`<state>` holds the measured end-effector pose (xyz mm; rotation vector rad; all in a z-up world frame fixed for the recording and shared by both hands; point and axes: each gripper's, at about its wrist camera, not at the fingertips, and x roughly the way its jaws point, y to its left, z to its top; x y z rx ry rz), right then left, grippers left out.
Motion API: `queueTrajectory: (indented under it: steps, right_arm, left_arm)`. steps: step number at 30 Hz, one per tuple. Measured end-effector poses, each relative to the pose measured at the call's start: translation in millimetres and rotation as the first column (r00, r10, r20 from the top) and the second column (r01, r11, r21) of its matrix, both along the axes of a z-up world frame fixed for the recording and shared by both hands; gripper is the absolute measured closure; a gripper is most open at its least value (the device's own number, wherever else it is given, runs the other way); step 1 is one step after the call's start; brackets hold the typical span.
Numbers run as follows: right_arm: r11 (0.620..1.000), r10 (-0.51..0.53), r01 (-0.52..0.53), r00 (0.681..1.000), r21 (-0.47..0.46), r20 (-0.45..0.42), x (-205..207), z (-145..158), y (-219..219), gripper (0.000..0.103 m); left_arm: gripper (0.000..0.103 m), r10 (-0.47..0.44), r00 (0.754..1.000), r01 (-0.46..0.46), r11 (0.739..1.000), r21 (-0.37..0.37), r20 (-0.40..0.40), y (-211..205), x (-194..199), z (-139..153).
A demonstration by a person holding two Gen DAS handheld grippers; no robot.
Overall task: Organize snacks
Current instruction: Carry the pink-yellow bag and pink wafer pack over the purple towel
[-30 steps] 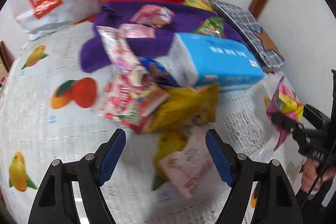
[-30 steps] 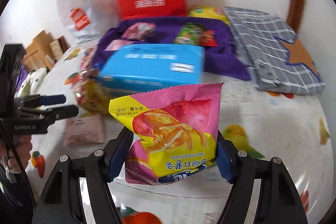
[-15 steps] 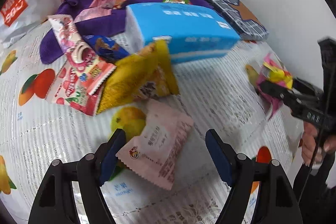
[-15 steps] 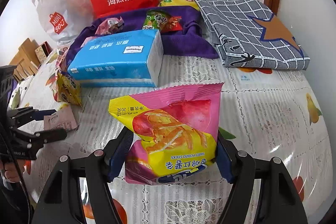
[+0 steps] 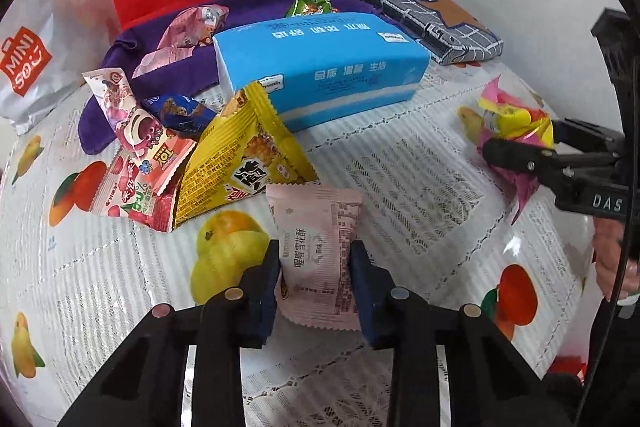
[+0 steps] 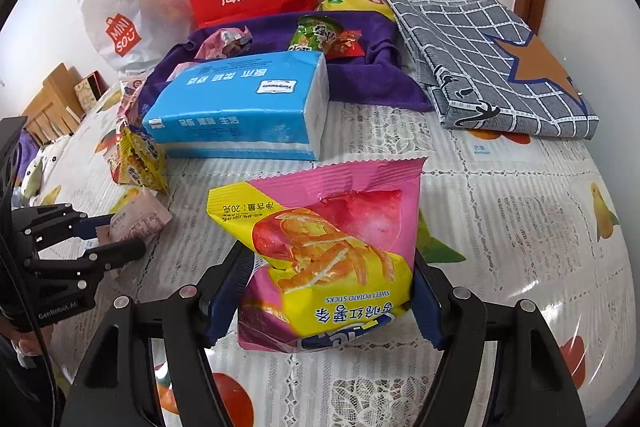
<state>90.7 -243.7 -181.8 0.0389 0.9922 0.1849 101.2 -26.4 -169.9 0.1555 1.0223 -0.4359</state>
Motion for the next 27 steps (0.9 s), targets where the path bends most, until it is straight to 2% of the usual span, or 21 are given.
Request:
queueTrajectory:
  steps: [6,14,27]
  right_arm:
    - [1.0,-0.005,0.005,1.0,0.003,0.002,-4,2,-1,0.03]
    - [1.0,-0.01,0.01,1.0,0.002,0.011,0,8,0,0.03]
    - [1.0,-0.029,0.028,0.998,0.011,0.052,5,26,3,0.03]
  left_arm:
    - [0.072,0.023,0.999,-0.025,0.998,-0.054,-0.032,5,2,3]
    - [0.072,0.036,0.999,-0.038,0.991,-0.126,-0.02,13,-3,23]
    - [0.072,0.06,0.998,-0.057,0.986,-0.156,0.014,12,4,48]
